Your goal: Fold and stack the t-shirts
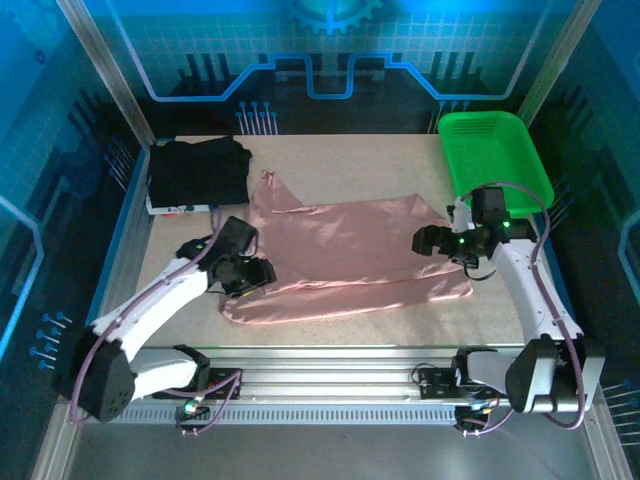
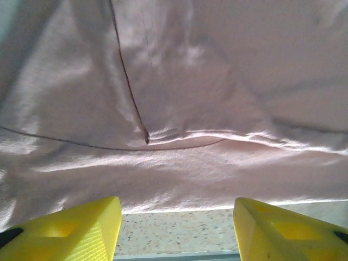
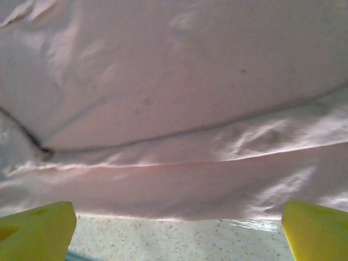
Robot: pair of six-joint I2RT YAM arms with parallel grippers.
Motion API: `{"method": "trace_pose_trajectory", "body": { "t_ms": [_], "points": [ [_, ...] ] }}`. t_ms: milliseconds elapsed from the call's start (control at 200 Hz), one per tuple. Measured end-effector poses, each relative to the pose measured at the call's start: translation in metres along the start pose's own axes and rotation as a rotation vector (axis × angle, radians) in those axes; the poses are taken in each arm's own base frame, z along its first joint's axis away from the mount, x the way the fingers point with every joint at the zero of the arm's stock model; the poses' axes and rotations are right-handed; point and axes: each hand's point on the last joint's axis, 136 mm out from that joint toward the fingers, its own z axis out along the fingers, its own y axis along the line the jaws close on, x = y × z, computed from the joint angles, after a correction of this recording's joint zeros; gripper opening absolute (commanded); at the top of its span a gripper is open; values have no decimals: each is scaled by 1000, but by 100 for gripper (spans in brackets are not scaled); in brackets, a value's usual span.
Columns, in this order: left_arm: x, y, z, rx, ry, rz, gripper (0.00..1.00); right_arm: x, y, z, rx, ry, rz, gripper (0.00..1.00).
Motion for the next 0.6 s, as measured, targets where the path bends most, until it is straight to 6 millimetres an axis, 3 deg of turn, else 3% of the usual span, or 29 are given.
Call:
{"method": "trace_pose_trajectory", "body": {
  "t_ms": [175, 600],
  "points": [
    [1, -2, 28, -90, 69, 82, 46, 8, 17, -2, -40, 1, -77, 99],
    [-10, 0, 67, -213, 116, 119, 35, 10, 18, -4, -43, -5, -110, 99]
  ]
}}
